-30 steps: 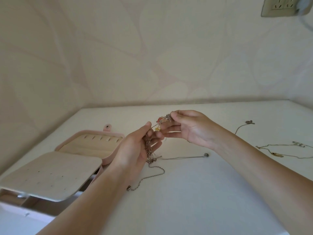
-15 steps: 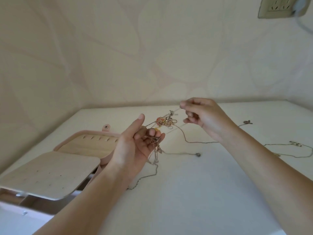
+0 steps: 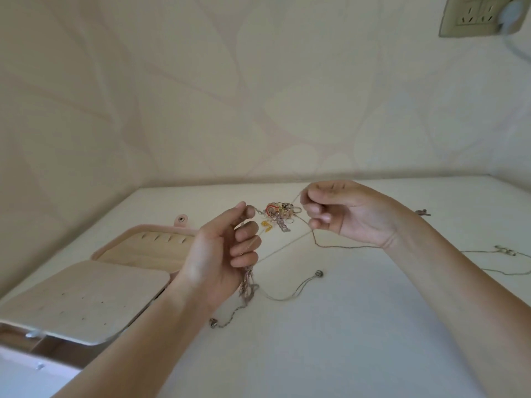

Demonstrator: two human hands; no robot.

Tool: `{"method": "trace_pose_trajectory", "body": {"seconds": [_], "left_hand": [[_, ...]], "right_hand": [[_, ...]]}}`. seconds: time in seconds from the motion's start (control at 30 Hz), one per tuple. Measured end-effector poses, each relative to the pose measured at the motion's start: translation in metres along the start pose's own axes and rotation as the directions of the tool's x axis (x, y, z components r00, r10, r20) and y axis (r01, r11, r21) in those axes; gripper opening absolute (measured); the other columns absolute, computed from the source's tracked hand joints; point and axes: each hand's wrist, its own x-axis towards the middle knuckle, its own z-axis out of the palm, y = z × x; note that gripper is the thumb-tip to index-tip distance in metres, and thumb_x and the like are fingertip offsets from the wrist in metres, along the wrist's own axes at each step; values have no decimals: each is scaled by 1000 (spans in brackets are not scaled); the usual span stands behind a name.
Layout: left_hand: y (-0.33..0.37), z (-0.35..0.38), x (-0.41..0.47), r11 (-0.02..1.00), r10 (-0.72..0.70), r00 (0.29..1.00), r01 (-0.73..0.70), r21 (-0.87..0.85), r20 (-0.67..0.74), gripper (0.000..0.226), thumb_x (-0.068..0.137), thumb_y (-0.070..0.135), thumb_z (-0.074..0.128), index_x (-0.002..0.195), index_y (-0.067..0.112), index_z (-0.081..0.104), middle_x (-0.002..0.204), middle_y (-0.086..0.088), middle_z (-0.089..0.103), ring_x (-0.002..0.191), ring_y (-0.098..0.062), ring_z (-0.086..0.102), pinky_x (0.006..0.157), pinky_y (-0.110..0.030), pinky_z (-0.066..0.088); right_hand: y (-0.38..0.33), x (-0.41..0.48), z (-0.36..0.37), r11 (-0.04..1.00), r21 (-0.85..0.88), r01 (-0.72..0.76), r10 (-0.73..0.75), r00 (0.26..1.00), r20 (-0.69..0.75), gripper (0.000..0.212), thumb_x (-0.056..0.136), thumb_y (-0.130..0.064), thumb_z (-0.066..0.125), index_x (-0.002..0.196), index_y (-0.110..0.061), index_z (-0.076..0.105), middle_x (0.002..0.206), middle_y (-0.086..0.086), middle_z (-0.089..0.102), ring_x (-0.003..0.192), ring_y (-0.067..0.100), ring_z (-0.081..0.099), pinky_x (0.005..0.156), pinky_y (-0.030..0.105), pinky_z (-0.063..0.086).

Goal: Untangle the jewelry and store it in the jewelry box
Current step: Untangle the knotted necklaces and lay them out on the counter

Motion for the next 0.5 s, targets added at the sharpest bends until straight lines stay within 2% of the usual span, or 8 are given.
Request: {"method": "trace_pose_trajectory", "body": {"seconds": [0.1,0.2,0.23,0.3,0.37,0.4,0.43,0.5], "left_hand": [[-2,1,-3,996,4,999,-8,88,50,18,82,23,52,78,20,69,54,7,26,36,-3,18,32,-14,10],[-3,4,-5,993,14,998,-21,117,62,25,90,21,47,84,24,71,54,8,28,38,-3,18,34,-14,10],[-3,5,-6,992,13,998,-22,127,66,23,90,22,47,85,24,70,55,8,29,39,-3,18,34,-14,10],[-1,5,-7,989,17,997,-28,148,74,18,86,25,51,86,26,69,56,8,31,39,-2,18,35,-14,9],[0,4,-7,985,25,996,-40,170,89,17,83,27,53,86,27,69,57,8,32,40,-2,18,35,-14,9],[0,4,-8,982,28,995,-46,185,94,17,83,27,53,86,27,69,57,8,32,39,-2,19,34,-13,10],[0,4,-8,978,31,995,-51,203,100,17,82,28,53,86,28,69,57,9,32,39,-2,19,34,-13,11],[-1,4,-8,967,33,993,-61,247,117,18,81,28,53,85,29,70,57,9,32,39,-1,20,34,-12,12]], "right_hand": [[2,0,3,994,-98,-38,38,999,3,13,73,-25,72,67,-13,71,52,-4,40,45,6,28,44,16,32],[3,-4,9,944,-308,-115,127,992,19,17,82,-26,61,86,-15,73,46,-4,24,39,5,19,39,17,17],[3,-4,11,923,-362,-133,154,988,28,20,84,-25,58,92,-15,72,45,-3,25,38,6,20,38,17,18],[5,-3,12,910,-391,-137,168,985,45,19,89,-19,55,97,-12,70,48,0,41,40,7,31,42,17,32],[7,-1,12,932,-343,-120,141,989,36,18,85,-17,59,96,-8,70,67,0,59,51,9,45,58,19,46],[8,0,13,941,-320,-110,123,992,18,19,82,-19,62,96,-9,70,74,-1,62,55,9,46,62,20,47],[9,0,13,942,-319,-99,102,995,-8,20,80,-24,66,95,-11,70,76,-3,62,55,9,42,60,20,43],[10,1,19,920,-386,-74,57,997,-56,18,76,-39,71,84,-23,71,64,-9,54,52,11,27,54,26,21]]}}
